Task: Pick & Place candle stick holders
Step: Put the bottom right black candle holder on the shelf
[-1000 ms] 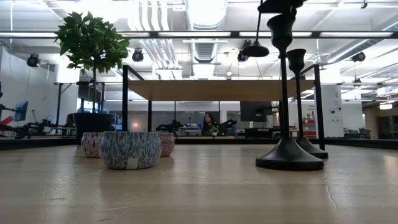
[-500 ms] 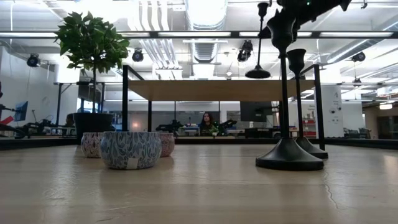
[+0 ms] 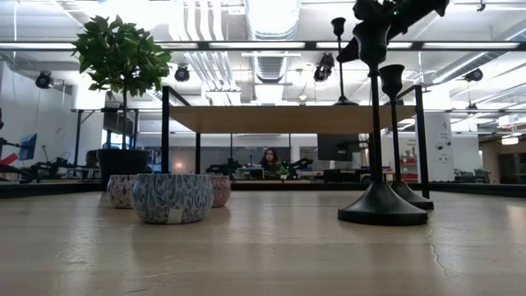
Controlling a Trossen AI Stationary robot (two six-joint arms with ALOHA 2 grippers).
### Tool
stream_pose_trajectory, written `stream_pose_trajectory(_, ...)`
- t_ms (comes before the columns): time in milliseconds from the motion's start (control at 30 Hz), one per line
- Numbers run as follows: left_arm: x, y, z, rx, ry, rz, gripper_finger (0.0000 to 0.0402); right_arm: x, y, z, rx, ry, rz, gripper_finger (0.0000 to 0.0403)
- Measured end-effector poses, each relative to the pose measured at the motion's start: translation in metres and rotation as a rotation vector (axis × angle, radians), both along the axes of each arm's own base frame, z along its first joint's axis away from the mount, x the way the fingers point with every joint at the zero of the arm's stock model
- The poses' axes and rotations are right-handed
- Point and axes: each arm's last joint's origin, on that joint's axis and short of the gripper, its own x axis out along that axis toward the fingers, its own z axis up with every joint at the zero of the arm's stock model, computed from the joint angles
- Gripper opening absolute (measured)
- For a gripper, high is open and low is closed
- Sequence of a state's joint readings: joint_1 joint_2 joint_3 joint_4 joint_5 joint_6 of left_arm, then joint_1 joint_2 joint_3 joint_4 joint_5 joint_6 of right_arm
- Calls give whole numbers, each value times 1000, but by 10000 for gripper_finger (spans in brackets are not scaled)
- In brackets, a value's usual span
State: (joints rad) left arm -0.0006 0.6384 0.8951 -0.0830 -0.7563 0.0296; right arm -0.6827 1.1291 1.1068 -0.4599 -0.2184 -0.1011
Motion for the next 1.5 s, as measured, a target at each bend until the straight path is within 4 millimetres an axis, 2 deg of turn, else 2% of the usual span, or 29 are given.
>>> stream_pose_trajectory(633, 0, 0, 0, 0, 0, 0, 149, -24, 11, -12, -22, -42, -32, 8)
stream_pose_trajectory(1500, 0, 0, 0, 0, 0, 0, 149, -23, -6, -31, 61, -64, -29, 8)
